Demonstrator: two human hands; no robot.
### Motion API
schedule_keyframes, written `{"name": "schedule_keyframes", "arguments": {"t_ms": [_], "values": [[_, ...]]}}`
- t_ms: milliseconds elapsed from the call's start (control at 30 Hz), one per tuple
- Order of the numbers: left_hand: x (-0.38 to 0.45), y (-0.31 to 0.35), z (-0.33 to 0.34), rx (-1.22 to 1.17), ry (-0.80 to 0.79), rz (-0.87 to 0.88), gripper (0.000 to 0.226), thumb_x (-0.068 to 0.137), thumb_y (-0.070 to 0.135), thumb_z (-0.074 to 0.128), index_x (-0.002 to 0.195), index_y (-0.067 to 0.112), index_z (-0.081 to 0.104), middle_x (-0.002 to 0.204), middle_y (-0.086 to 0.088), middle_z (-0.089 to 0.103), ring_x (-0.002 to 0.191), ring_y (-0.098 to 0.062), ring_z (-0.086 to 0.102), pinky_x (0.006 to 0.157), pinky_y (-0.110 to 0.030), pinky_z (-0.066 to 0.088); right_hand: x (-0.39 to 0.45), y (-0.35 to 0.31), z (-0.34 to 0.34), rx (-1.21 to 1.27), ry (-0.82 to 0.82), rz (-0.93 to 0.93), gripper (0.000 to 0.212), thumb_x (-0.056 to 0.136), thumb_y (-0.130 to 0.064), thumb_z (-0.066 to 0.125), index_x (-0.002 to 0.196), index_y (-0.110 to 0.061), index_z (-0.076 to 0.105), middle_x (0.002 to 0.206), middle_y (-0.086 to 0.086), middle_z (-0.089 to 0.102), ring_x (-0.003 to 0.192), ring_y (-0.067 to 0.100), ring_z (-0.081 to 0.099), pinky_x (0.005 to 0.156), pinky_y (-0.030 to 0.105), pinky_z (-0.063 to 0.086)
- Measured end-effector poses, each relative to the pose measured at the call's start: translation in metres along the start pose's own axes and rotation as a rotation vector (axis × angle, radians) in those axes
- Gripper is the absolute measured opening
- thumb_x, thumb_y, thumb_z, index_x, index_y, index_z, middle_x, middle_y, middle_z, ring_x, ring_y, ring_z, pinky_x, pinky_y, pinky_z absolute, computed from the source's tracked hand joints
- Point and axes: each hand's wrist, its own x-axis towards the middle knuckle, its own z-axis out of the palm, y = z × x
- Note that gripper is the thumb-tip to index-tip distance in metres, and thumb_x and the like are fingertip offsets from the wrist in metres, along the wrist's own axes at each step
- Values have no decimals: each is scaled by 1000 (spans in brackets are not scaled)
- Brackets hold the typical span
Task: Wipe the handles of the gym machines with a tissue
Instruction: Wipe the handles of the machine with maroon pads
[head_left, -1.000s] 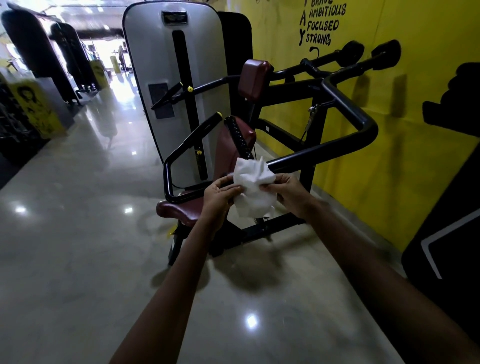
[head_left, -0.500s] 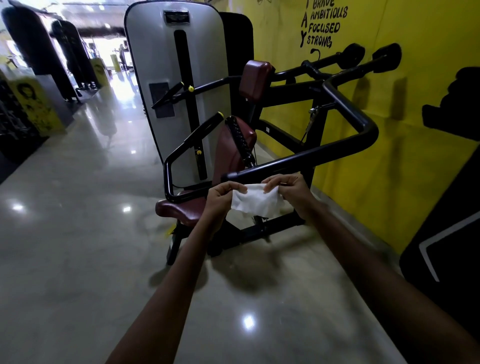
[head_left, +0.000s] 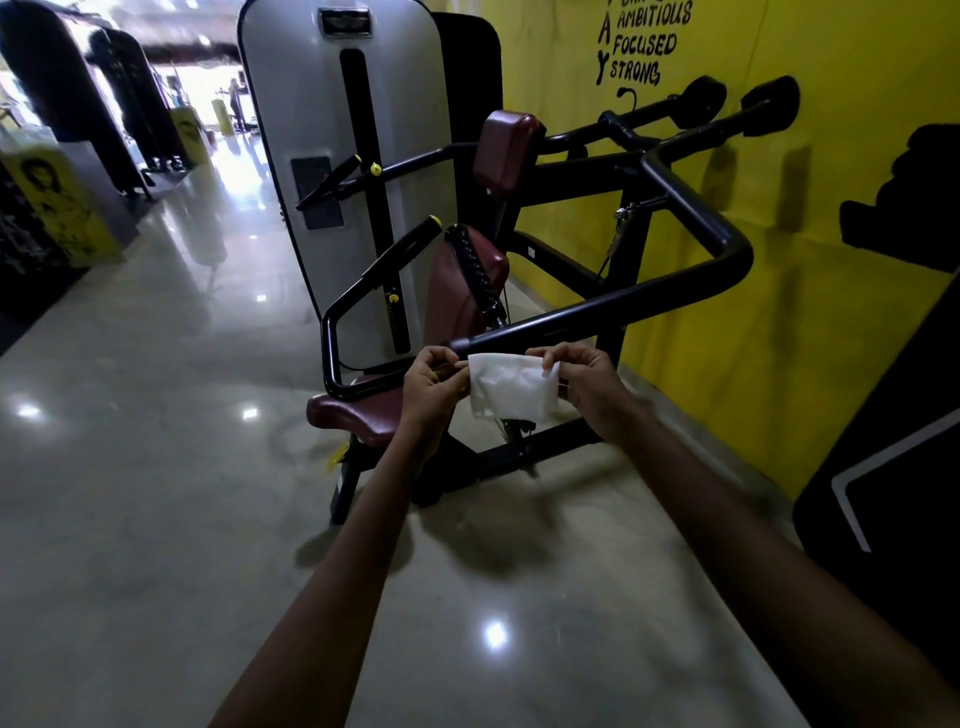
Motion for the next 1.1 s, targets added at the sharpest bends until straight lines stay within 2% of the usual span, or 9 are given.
{"name": "schedule_keyframes", "arguments": {"t_ms": [133, 300, 400, 500, 633, 733, 833, 967, 1100], "values": [[-4, 0, -2, 53, -32, -5, 22, 86, -12, 53, 78, 8, 60, 77, -6, 63, 64, -8, 62, 60, -20, 53, 0, 1, 0, -57, 6, -10, 42, 85, 12, 38, 60, -14, 59, 100, 0, 66, 93, 16, 62, 69, 34, 48], [-4, 3, 1, -44, 22, -61, 21, 90, -6, 49, 83, 5, 66, 67, 3, 70, 63, -8, 66, 61, -21, 55, -4, -2, 2, -75, -8, -38, 34, 85, 16, 39, 64, -7, 56, 97, 2, 65, 88, 10, 65, 66, 25, 55], [-5, 2, 4, -17, 21, -49, 6, 88, 6, 61, 91, 9, 66, 82, -2, 68, 74, -13, 63, 65, -27, 53, -5, -1, 2, -105, -25, -55, 33, 85, 16, 42, 66, -7, 58, 97, 3, 65, 88, 11, 64, 73, 30, 56], [-6, 1, 5, 79, 17, -14, 19, 84, 0, 64, 99, 10, 64, 93, -4, 66, 85, -19, 63, 77, -37, 53, -4, 0, 0, -130, -18, -40, 34, 84, 16, 44, 66, -7, 59, 93, 4, 65, 87, 15, 64, 76, 31, 55], [-8, 6, 7, 138, 1, 60, 27, 83, -10, 59, 102, 10, 62, 92, 1, 63, 83, -11, 61, 72, -24, 55, -6, 0, -2, -226, 116, 12, 30, 82, 14, 45, 64, -6, 60, 84, 12, 64, 83, 23, 62, 72, 27, 54], [-9, 12, 9, 215, -110, 140, 34, 84, -16, 53, 97, 14, 64, 90, 3, 62, 77, -7, 59, 65, -18, 52, -6, -6, 1, -278, 122, 21, 16, 86, 4, 51, 89, -6, 62, 93, 8, 64, 85, 17, 61, 74, 24, 51], [-8, 17, 11, 341, -264, 186, 34, 85, -14, 53, 99, 15, 64, 92, 1, 64, 82, -11, 61, 72, -26, 54, -7, -13, 6, -392, -122, 32, 36, 82, -4, 65, 116, -7, 56, 105, 7, 64, 96, 15, 63, 83, 26, 52], [-8, 23, 11, 448, -333, 249, 30, 83, -10, 59, 98, 15, 64, 92, 5, 64, 81, 2, 62, 75, -21, 54, -12, -18, 14, -394, -138, -38, 27, 80, 4, 64, 107, 5, 61, 91, 6, 66, 81, 10, 64, 68, 16, 53], [-6, 19, 3, 590, -319, 296, 18, 83, 3, 68, 93, 16, 64, 90, -2, 65, 80, -14, 62, 74, -31, 54, -12, -16, 11, -335, -73, -66, 21, 81, 6, 63, 101, 6, 61, 87, 5, 65, 74, 5, 65, 63, 14, 52]]}}
